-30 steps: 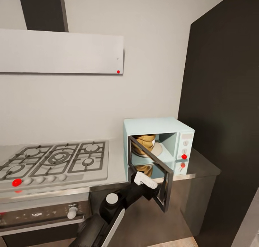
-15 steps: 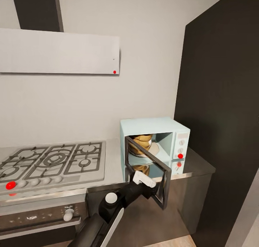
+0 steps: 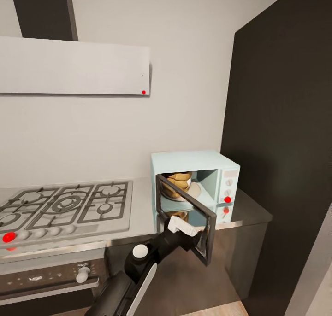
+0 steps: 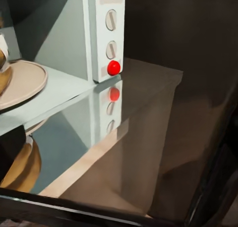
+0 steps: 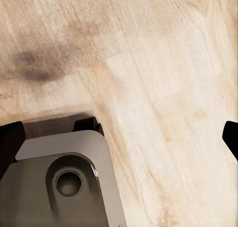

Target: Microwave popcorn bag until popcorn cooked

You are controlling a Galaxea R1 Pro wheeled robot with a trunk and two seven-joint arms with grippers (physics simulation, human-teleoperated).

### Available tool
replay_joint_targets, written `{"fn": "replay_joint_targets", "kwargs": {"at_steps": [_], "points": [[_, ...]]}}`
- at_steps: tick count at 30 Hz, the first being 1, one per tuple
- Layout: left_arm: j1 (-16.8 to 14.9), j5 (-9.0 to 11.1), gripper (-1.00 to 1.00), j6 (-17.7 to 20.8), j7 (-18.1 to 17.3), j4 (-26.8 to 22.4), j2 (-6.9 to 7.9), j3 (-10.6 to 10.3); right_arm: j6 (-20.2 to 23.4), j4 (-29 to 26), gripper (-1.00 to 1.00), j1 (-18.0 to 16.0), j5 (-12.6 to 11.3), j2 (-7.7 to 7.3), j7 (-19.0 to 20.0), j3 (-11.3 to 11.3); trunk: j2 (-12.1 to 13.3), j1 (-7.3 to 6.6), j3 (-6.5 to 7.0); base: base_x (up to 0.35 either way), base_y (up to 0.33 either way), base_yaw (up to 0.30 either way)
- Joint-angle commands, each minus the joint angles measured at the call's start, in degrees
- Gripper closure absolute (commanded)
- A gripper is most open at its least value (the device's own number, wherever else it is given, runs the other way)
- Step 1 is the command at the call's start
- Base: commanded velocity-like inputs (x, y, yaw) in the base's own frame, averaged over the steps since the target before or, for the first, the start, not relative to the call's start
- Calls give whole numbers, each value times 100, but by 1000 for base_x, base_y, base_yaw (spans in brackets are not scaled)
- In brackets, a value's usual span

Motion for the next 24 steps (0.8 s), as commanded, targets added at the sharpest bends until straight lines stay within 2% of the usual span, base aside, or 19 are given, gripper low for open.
{"fn": "replay_joint_targets", "kwargs": {"at_steps": [1, 4, 5, 6, 15, 20, 24], "points": [[-2, 61, -100, 52, -33, -2, -3, -35, -33, 19, -100, -8, 14, -4, 27, -47, -6, 0, -9, 0, -273, 0], [-4, -41, -100, 52, -33, 0, -3, 44, -33, 19, -100, -8, 14, -4, 27, -47, -6, 0, -9, 0, -280, 0], [-3, 302, -100, 51, -33, 0, -3, -91, -33, 19, -100, -8, 14, -4, 27, -47, -6, 0, -9, 0, -282, 0], [-2, 338, -100, 48, -33, 0, -3, -91, -33, 19, -100, -8, 14, -4, 27, -47, -6, 0, -9, 0, -283, 0], [-5, 371, -100, 54, 1, 2, -3, -88, -33, 19, -100, -8, 14, -4, 20, -47, -6, 0, -9, 0, -279, 0], [-4, 358, -100, 54, 33, 9, -3, -73, -33, 19, -100, -8, 14, -4, 18, -47, -6, 0, -9, 0, -43, 0], [-5, 379, -100, 54, 788, 22, -3, -82, -33, 19, -100, -8, 14, -4, 18, -47, -6, 0, -9, 0, -1, 0]]}}
